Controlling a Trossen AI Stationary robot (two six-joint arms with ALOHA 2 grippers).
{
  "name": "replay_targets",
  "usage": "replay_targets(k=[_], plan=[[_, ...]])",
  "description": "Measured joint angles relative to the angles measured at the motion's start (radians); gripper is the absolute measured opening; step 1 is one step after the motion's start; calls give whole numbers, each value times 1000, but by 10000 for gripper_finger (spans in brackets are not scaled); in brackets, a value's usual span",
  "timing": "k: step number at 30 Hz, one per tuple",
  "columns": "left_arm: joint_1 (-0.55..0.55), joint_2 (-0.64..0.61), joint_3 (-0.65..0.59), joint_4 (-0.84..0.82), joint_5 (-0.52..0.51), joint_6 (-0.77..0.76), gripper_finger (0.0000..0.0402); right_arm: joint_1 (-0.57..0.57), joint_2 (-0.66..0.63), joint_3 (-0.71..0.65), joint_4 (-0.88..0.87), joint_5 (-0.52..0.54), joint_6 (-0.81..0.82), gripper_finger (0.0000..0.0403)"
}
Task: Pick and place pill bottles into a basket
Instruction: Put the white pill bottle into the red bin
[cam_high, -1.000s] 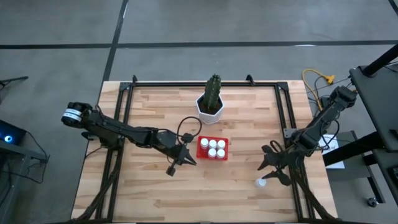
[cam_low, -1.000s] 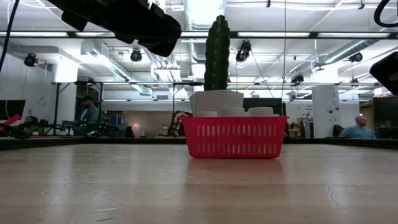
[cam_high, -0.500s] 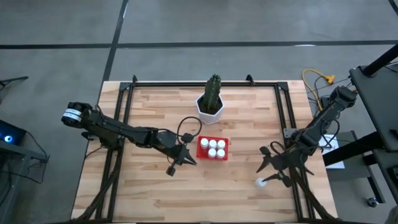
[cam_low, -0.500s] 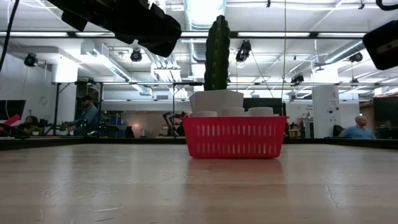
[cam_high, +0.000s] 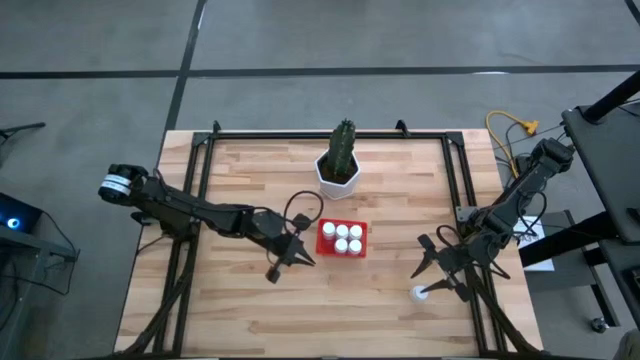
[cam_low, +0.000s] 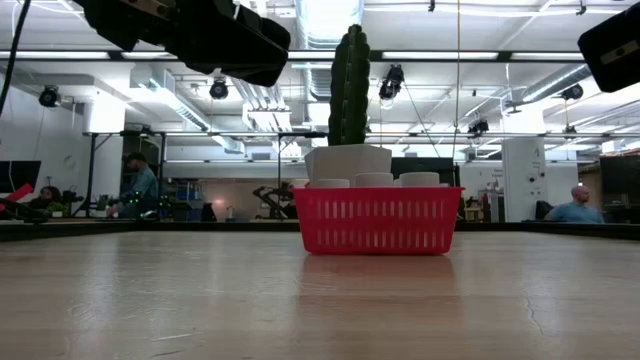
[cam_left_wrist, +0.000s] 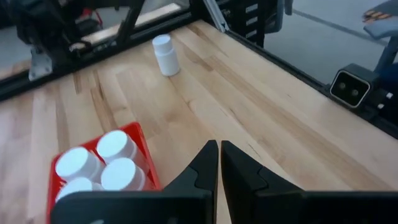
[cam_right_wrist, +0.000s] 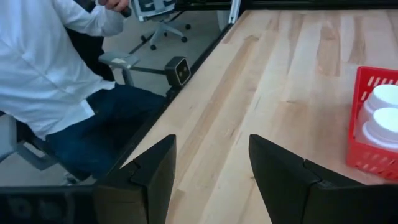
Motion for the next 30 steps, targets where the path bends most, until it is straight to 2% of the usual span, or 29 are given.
replay_targets(k=[5,10,13,15,18,22,30], plan=[[2,-47,-51,59,0,23,2,0,0,0,11,1,10,192],[4,-162,-193,206,-16,-2,2,0,0,1,45,8,10,192],[4,-242,-282,292,-152,-48,2,1,0,1,44,57,0,192],[5,-284,-317,290,-246,-58,2,1,1,1,43,85,-3,192],[4,-320,-349,274,-277,-63,2,0,1,1,39,89,-19,192],[7,-343,-364,190,-375,-74,2,1,1,1,32,90,-31,192],[7,-343,-370,179,-329,-78,2,1,2,-1,27,89,-48,192]])
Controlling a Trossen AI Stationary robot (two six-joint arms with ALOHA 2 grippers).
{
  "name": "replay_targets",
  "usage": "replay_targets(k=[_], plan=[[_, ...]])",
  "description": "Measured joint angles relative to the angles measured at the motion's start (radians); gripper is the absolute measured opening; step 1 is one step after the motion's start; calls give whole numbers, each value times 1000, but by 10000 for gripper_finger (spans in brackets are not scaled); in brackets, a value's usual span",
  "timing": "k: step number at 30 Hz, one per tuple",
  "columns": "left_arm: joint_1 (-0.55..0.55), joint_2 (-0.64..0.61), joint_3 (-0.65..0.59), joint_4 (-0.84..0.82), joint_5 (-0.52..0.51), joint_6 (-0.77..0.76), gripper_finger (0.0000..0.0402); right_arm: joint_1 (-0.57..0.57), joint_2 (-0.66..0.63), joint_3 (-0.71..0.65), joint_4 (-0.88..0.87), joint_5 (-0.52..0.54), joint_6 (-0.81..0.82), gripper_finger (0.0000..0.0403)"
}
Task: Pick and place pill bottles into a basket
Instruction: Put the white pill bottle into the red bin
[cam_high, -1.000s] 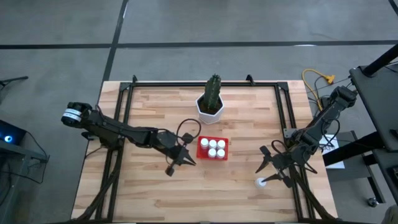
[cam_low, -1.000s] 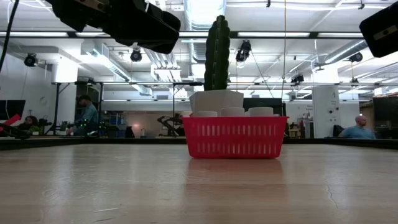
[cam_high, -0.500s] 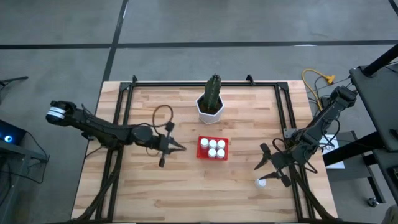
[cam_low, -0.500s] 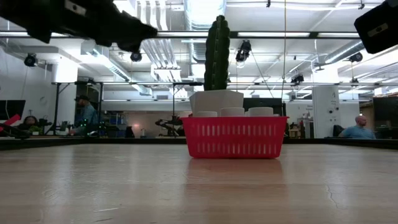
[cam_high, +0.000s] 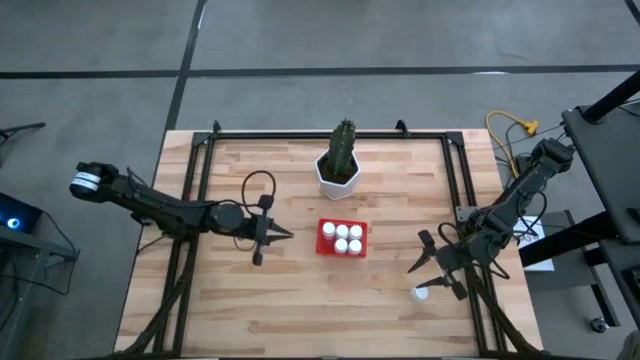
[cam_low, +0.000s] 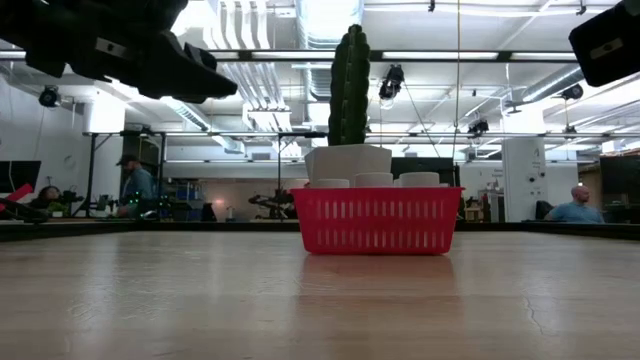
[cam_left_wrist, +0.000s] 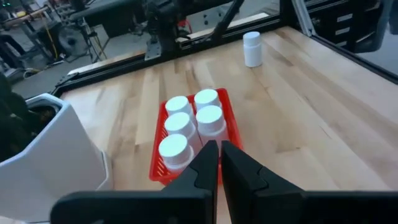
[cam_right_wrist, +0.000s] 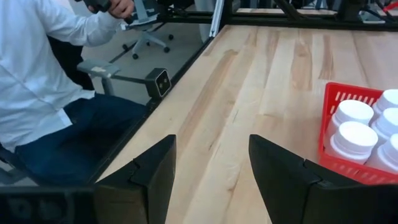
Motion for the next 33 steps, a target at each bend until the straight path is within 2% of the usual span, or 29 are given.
replay_targets(k=[7,12,19,29,33], plan=[[0,0,0,-1,14,-3,2,0,-2,-2,50,2,-82,192],[0,0,0,-1,14,-3,2,-1,-2,-2,130,65,-85,192],[0,0,0,0,14,-5,2,-1,0,-2,140,176,-57,196],[0,0,0,0,14,-6,2,-3,0,-2,185,202,-58,269],[0,0,0,0,14,-6,2,-3,0,-2,184,174,-57,297]])
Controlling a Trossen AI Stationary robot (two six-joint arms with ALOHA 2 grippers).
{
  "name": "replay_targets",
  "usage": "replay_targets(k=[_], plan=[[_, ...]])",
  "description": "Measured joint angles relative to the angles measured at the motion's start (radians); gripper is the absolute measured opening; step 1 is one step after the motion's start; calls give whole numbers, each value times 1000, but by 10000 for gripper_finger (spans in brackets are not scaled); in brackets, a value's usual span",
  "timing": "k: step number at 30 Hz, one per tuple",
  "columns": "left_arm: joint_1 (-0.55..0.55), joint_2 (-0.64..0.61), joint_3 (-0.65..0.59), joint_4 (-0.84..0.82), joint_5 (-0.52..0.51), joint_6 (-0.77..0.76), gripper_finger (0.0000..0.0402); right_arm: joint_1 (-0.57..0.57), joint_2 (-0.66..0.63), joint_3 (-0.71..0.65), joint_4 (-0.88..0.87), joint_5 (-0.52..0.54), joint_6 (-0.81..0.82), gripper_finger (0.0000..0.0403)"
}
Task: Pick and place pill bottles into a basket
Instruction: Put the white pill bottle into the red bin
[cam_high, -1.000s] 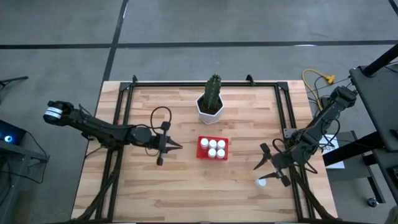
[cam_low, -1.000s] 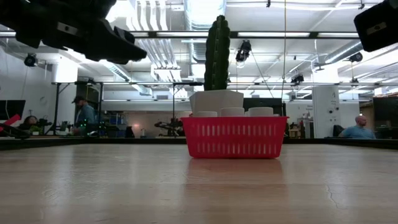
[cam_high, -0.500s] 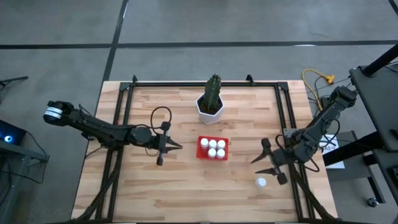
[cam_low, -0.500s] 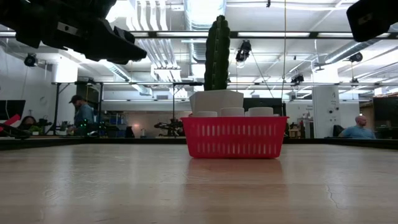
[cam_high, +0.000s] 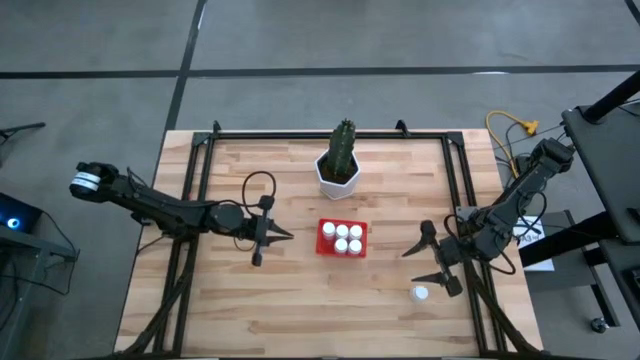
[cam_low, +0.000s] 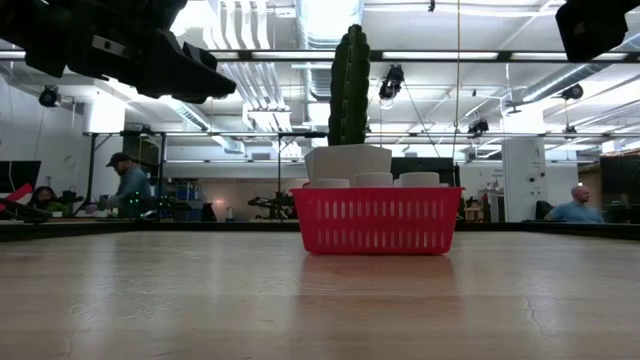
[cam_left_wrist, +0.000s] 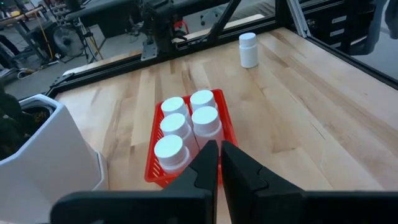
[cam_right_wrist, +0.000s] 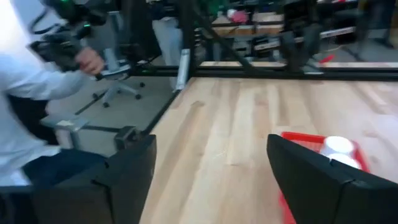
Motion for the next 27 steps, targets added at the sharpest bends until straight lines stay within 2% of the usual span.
replay_targets(k=[7,13,23,27], plan=[[0,0,0,0,0,0,2,1,-2,0,-71,-182,9,317],[0,0,0,-1,0,0,2,1,-2,-5,-246,-192,155,311],[0,0,0,-1,0,-25,2,10,-3,-95,-226,-198,153,291],[0,0,0,-1,0,-27,2,11,-3,-136,-153,-285,99,288]])
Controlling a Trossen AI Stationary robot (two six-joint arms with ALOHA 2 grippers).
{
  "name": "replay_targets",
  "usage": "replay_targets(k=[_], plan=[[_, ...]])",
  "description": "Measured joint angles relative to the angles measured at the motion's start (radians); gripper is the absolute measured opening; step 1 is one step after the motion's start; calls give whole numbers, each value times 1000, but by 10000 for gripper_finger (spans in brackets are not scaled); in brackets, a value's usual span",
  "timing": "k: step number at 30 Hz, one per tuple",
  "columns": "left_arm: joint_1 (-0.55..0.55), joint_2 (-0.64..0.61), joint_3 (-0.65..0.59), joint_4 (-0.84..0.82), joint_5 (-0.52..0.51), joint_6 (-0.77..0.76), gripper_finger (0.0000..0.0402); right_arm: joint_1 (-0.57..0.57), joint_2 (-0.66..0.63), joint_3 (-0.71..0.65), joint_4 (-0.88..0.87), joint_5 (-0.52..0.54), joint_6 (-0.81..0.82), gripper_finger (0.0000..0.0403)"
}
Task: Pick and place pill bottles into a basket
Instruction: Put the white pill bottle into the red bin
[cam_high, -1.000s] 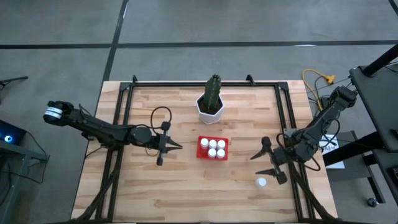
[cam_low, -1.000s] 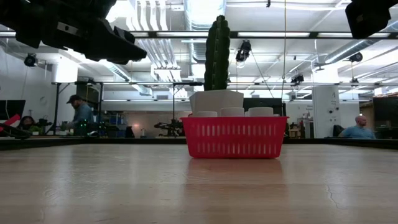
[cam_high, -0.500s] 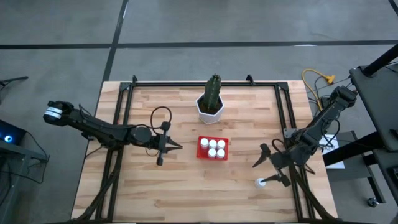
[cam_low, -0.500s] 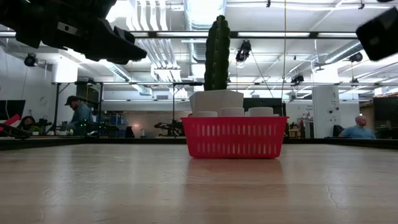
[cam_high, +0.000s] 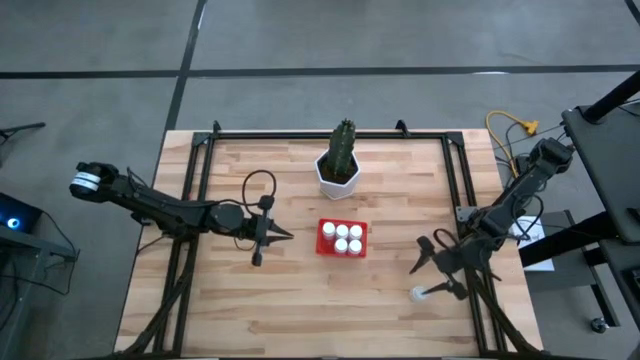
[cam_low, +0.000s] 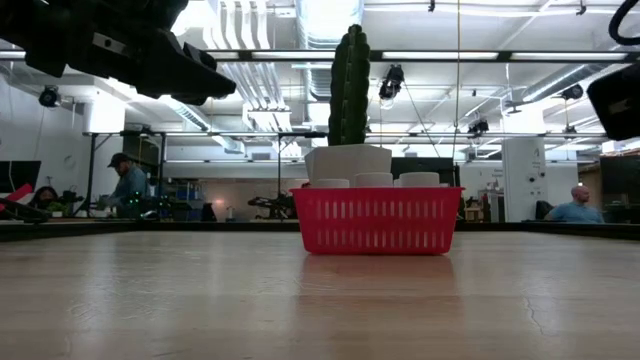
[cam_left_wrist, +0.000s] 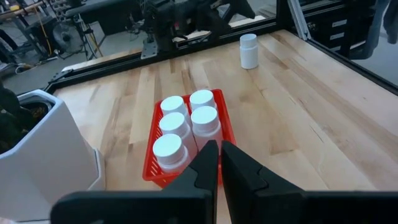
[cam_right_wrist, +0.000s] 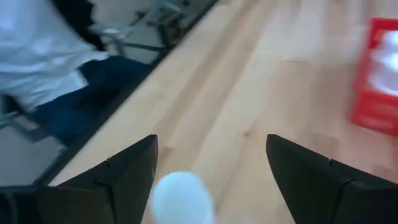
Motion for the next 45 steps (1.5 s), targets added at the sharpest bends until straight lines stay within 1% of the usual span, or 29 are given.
replay_targets(k=[4,7,11,19,28,39,45], plan=[[0,0,0,0,0,0,2,1,0,-26,76,-104,-45,290],[0,0,0,0,0,0,2,1,0,-37,85,-141,-68,294],[0,0,-1,0,0,0,2,1,0,-65,93,-140,-81,294],[0,0,-1,-1,-1,0,2,1,0,-96,129,-137,-166,286],[0,0,-1,-1,-2,1,2,1,0,-161,217,-136,-200,294],[0,0,-2,-1,-2,1,2,0,1,-177,254,-133,-249,286],[0,0,-2,-2,-2,1,2,0,3,-177,257,-130,-264,288]])
